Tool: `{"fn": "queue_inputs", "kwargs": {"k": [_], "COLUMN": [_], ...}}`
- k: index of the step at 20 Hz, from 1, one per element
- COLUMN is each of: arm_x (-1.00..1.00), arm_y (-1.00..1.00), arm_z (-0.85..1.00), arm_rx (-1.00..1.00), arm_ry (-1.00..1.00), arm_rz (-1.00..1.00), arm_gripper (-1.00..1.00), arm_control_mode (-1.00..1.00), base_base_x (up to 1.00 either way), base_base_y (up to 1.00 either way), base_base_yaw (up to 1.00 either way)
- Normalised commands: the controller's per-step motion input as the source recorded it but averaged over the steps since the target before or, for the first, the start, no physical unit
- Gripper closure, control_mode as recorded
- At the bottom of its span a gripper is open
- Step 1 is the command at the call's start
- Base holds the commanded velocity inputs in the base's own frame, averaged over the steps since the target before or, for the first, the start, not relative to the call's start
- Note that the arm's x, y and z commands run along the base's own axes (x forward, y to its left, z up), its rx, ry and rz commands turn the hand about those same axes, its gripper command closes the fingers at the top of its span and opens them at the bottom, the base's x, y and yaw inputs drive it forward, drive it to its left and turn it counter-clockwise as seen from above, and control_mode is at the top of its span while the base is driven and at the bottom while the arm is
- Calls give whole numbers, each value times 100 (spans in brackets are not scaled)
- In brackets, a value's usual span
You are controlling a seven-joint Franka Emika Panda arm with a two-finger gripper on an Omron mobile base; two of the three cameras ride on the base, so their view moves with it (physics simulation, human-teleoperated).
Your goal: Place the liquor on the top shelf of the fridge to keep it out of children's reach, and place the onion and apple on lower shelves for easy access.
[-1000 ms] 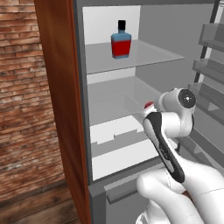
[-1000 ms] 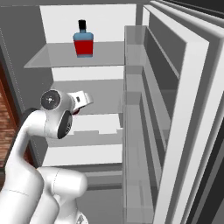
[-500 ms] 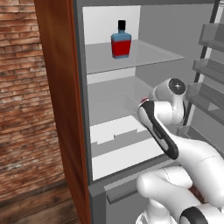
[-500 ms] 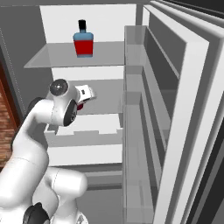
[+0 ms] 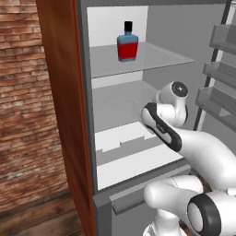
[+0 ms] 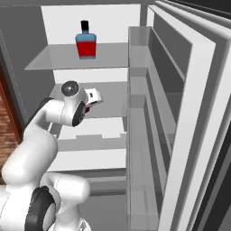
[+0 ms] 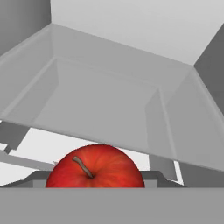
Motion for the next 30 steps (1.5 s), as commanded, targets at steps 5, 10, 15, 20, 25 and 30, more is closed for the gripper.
{"fn": "queue_inputs", "kwargs": {"k": [5,10,15,20,25,30], "arm_x": [40,48,55,64,66,61], "arm_y": [0,0,0,2,0,2], "arm_z": [-41,-19,-3,-7,-20,-27], "arm_rx": [5,3,0,0,1,1], "arm_ry": [0,0,1,1,0,0], "arm_rz": [1,0,0,0,0,0], "arm_gripper": [100,100,100,100,100,-100], "arm_control_mode": [-100,-100,-100,-100,-100,-100], "base_base_x": [0,0,0,0,0,0], "base_base_y": [0,0,0,0,0,0], "base_base_yaw": [0,0,0,0,0,0]}}
